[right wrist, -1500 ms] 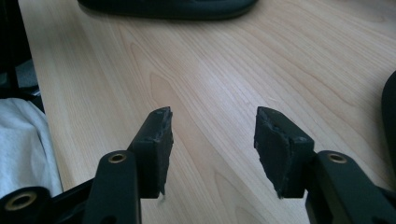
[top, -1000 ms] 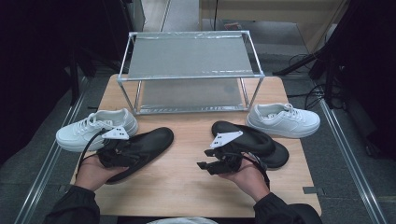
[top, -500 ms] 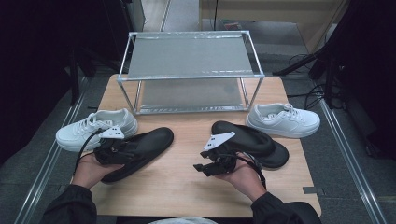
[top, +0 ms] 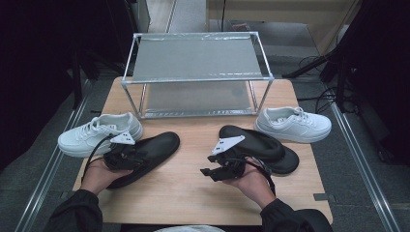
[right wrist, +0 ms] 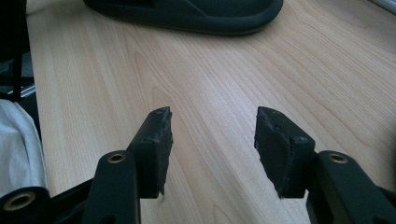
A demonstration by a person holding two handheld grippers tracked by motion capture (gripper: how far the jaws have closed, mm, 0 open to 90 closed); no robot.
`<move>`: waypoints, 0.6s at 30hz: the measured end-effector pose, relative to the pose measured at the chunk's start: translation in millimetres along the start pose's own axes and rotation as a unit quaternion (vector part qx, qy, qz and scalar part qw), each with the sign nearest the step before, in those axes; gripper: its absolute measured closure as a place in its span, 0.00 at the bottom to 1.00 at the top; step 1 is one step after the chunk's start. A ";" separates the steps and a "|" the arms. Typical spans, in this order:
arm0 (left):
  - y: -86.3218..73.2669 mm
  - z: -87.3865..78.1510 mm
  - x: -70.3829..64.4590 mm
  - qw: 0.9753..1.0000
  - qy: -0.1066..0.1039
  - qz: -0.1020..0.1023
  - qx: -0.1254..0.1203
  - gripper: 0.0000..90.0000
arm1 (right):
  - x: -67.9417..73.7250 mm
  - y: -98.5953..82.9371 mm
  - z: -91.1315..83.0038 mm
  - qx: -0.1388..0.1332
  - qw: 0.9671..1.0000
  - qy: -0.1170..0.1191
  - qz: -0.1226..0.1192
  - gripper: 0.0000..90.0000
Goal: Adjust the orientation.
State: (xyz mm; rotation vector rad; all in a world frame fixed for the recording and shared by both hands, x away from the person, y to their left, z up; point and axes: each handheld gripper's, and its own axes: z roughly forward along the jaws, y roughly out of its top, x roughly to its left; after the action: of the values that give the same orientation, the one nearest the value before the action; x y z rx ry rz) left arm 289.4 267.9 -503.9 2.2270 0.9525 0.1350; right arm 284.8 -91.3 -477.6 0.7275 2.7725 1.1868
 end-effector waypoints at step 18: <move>1.1 1.4 7.7 1.000 -0.020 -0.001 0.016 0.77 | -1.8 1.0 -2.0 -0.004 1.000 -0.003 0.005 0.53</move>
State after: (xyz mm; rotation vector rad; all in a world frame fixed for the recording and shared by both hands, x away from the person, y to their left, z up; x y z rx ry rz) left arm 296.1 271.8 -505.5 2.2500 0.9406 0.0737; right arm 286.3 -92.8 -475.7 0.7451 2.7605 1.1958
